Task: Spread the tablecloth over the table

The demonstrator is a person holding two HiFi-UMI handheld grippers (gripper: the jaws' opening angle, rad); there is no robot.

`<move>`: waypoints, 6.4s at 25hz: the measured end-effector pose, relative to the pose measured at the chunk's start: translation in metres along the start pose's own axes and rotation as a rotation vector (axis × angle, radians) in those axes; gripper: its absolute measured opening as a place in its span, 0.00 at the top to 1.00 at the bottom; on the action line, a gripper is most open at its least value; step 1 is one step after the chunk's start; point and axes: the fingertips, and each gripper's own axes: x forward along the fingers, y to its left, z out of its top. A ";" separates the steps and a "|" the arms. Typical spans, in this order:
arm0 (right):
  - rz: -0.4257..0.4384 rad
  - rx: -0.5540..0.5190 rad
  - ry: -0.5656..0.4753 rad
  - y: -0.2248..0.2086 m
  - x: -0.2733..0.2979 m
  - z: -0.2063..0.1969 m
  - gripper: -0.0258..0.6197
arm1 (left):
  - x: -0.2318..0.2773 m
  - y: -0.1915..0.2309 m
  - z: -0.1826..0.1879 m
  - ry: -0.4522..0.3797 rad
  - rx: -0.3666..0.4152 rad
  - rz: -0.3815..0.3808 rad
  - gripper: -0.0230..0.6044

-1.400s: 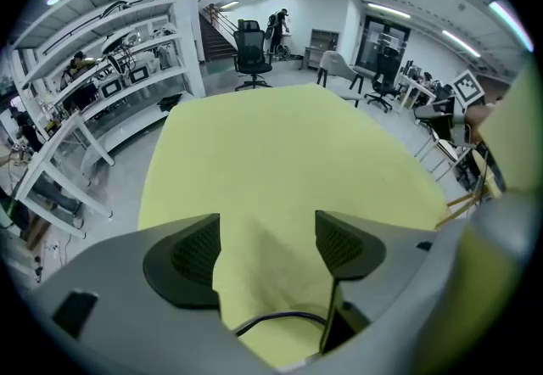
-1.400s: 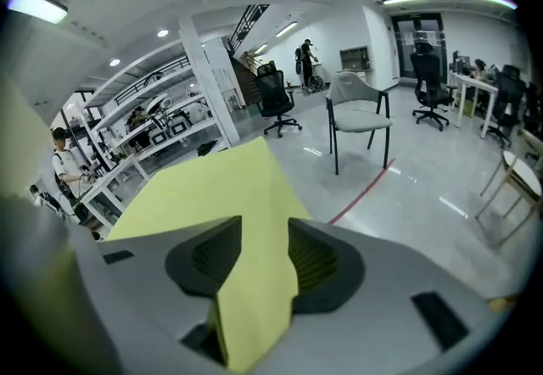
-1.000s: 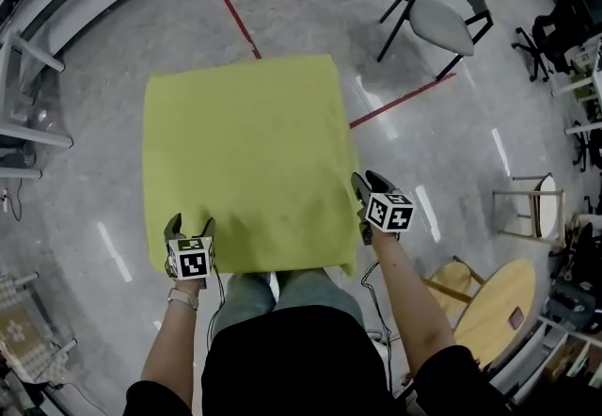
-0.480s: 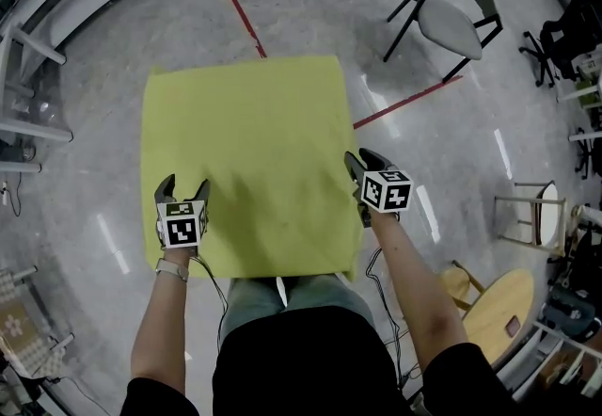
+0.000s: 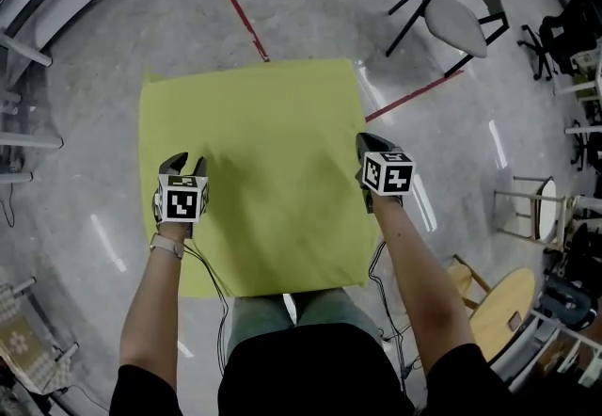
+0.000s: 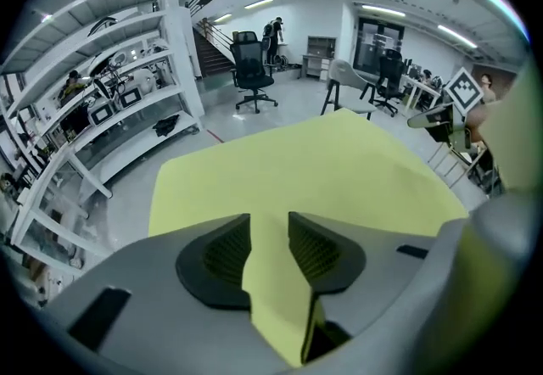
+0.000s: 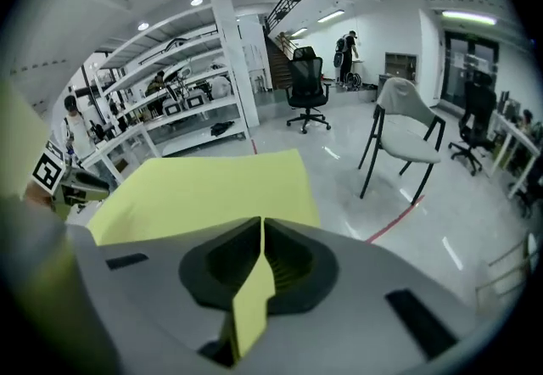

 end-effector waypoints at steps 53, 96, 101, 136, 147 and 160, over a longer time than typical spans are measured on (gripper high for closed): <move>0.049 -0.207 0.029 0.069 0.123 0.045 0.86 | 0.070 0.122 -0.004 0.044 0.064 0.188 0.94; -0.097 -0.160 0.036 -0.014 0.085 -0.003 0.93 | 0.091 0.119 0.024 -0.143 -0.034 0.222 0.95; -0.099 -0.190 0.032 -0.011 0.095 0.012 0.93 | 0.102 0.137 0.045 -0.167 -0.032 0.246 0.95; -0.070 0.057 -0.052 -0.102 0.044 -0.016 0.78 | 0.091 0.015 0.026 -0.128 0.118 0.128 0.95; 0.055 0.233 0.015 -0.141 0.003 -0.101 0.66 | 0.051 -0.079 -0.015 -0.059 0.052 0.060 0.95; 0.410 0.399 0.180 -0.115 0.000 -0.188 0.47 | 0.024 -0.142 -0.074 -0.001 -0.042 0.045 0.95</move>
